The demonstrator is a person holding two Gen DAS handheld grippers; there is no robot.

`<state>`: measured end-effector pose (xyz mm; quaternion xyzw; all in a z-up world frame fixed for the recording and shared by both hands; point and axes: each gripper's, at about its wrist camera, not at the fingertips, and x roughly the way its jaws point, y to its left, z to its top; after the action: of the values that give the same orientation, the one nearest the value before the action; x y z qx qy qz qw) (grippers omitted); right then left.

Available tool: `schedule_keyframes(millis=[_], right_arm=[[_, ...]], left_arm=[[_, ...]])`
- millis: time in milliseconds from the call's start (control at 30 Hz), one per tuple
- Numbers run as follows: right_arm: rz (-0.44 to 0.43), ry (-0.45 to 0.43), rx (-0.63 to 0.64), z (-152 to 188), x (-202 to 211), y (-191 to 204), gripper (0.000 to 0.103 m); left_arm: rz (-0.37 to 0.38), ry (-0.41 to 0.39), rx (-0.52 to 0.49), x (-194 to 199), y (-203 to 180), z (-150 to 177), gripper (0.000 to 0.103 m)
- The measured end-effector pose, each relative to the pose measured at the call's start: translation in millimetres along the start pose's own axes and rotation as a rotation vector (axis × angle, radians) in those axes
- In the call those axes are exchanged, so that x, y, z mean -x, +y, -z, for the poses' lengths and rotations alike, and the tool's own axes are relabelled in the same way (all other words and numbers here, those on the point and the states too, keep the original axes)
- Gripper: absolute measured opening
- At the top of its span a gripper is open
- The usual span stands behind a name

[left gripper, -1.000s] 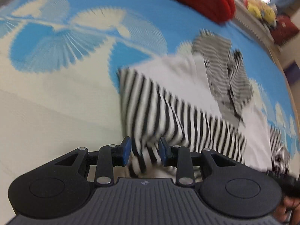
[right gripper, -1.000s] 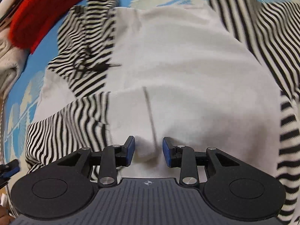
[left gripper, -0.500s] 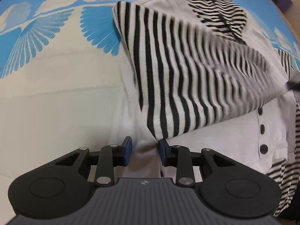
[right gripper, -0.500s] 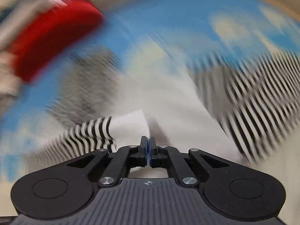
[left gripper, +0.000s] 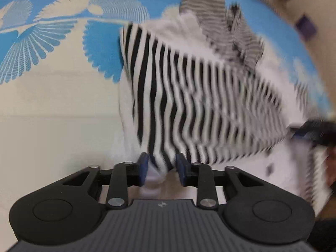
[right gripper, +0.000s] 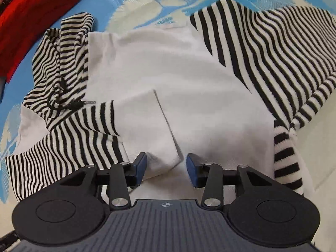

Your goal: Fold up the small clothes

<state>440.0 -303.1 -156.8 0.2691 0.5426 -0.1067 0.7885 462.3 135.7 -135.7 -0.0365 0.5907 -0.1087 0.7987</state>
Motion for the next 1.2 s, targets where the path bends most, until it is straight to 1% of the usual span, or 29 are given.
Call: schedule_keyframes(millis=[33, 100, 167, 200, 233, 267, 300, 333, 367, 400, 433, 467, 500, 533, 567, 600, 667, 700, 767, 800, 833, 900, 1033, 1067, 1100, 1133, 1167, 1200], right_arm=[[-0.012, -0.010, 0.024, 0.6, -0.1, 3.1, 0.005], [-0.058, -0.059, 0.042, 1.1, 10.6, 7.7, 0.006], [-0.142, -0.132, 0.060, -0.8, 27.4, 14.0, 0.006], [-0.162, -0.155, 0.085, -1.9, 34.4, 18.0, 0.006], [-0.125, -0.145, 0.109, -3.5, 35.9, 20.9, 0.006], [-0.074, -0.122, 0.107, -5.0, 32.4, 19.1, 0.007], [-0.009, -0.080, 0.084, -6.2, 24.1, 12.5, 0.007], [0.049, -0.050, 0.066, -6.6, 17.4, 6.9, 0.008], [0.098, -0.036, 0.051, -6.5, 13.4, 0.6, 0.011], [0.113, -0.047, 0.038, -7.0, 13.8, -2.5, 0.011], [0.101, -0.070, 0.031, -7.9, 17.8, -3.7, 0.011], [0.067, -0.100, 0.040, -8.8, 24.2, -2.6, 0.013], [0.037, -0.121, 0.055, -10.1, 29.1, 0.4, 0.020], [0.006, -0.144, 0.073, -10.6, 35.1, 3.6, 0.024], [-0.019, -0.160, 0.085, -9.8, 40.4, 4.1, 0.030], [-0.042, -0.169, 0.094, -10.1, 43.8, 5.8, 0.033], [-0.079, -0.155, 0.102, -13.0, 44.1, 8.9, 0.034], [-0.097, -0.140, 0.103, -11.8, 44.4, 7.2, 0.034], [-0.118, -0.117, 0.104, -9.6, 40.9, 9.4, 0.034], [-0.121, -0.110, 0.109, -9.4, 40.7, 11.8, 0.034], [-0.123, -0.103, 0.119, -8.8, 39.4, 13.3, 0.035], [-0.125, -0.095, 0.126, -11.0, 35.3, 16.7, 0.035], [-0.122, -0.081, 0.123, -12.0, 30.1, 18.6, 0.035], [-0.115, -0.076, 0.127, -11.9, 28.8, 20.2, 0.035], [-0.110, -0.071, 0.130, -11.6, 28.3, 20.4, 0.035], [-0.109, -0.064, 0.131, -10.9, 27.2, 21.3, 0.035], [-0.110, -0.059, 0.131, -10.2, 26.2, 21.8, 0.035], [-0.112, -0.055, 0.130, -9.5, 25.1, 22.0, 0.035]], left_arm=[[-0.048, 0.032, -0.028, -6.2, -0.9, 1.8, 0.009], [-0.044, 0.049, -0.052, -6.0, -0.5, 3.3, 0.006], [-0.061, 0.058, -0.092, -1.7, -4.2, 2.7, 0.006], [-0.066, 0.063, -0.111, -0.9, -6.3, 2.8, 0.007], [-0.069, 0.070, -0.121, -0.2, -7.5, 1.9, 0.010], [-0.067, 0.065, -0.120, 1.5, -6.9, -0.1, 0.011], [-0.061, 0.043, -0.111, 5.3, -5.5, -3.5, 0.011], [-0.054, -0.007, -0.086, 12.4, -4.0, -8.7, 0.016], [-0.049, -0.052, -0.057, 17.5, -0.3, -11.0, 0.018], [-0.043, -0.091, -0.025, 22.0, 2.1, -15.3, 0.025], [-0.040, -0.127, 0.007, 25.3, 4.5, -19.8, 0.036], [-0.043, -0.160, 0.038, 27.0, 6.3, -24.2, 0.040], [-0.049, -0.178, 0.056, 26.7, 6.8, -27.6, 0.042], [-0.055, -0.191, 0.072, 24.9, 7.3, -30.9, 0.042], [-0.057, -0.198, 0.088, 21.4, 7.9, -34.3, 0.042], [-0.061, -0.201, 0.104, 17.8, 8.1, -37.0, 0.042], [-0.064, -0.214, 0.133, 8.7, 8.7, -39.1, 0.041], [-0.076, -0.206, 0.143, 3.0, 8.8, -41.1, 0.040], [-0.095, -0.198, 0.148, -6.2, 10.6, -43.7, 0.023], [-0.096, -0.201, 0.144, -8.0, 12.2, -42.9, 0.002], [-0.106, -0.203, 0.145, -9.4, 14.8, -43.5, 0.002], [-0.121, -0.217, 0.188, -2.1, 25.6, -43.8, 0.002], [-0.223, -0.229, 0.240, 10.6, 39.8, -45.8, 0.002], [-0.234, -0.224, 0.258, 14.4, 41.9, -46.9, 0.002], [-0.235, -0.215, 0.270, 19.4, 42.2, -47.7, 0.007], [-0.207, -0.216, 0.260, 27.4, 39.0, -48.5, 0.016], [-0.171, -0.226, 0.230, 34.7, 33.3, -47.7, 0.019], [-0.142, -0.232, 0.181, 40.9, 23.1, -46.6, 0.019]])
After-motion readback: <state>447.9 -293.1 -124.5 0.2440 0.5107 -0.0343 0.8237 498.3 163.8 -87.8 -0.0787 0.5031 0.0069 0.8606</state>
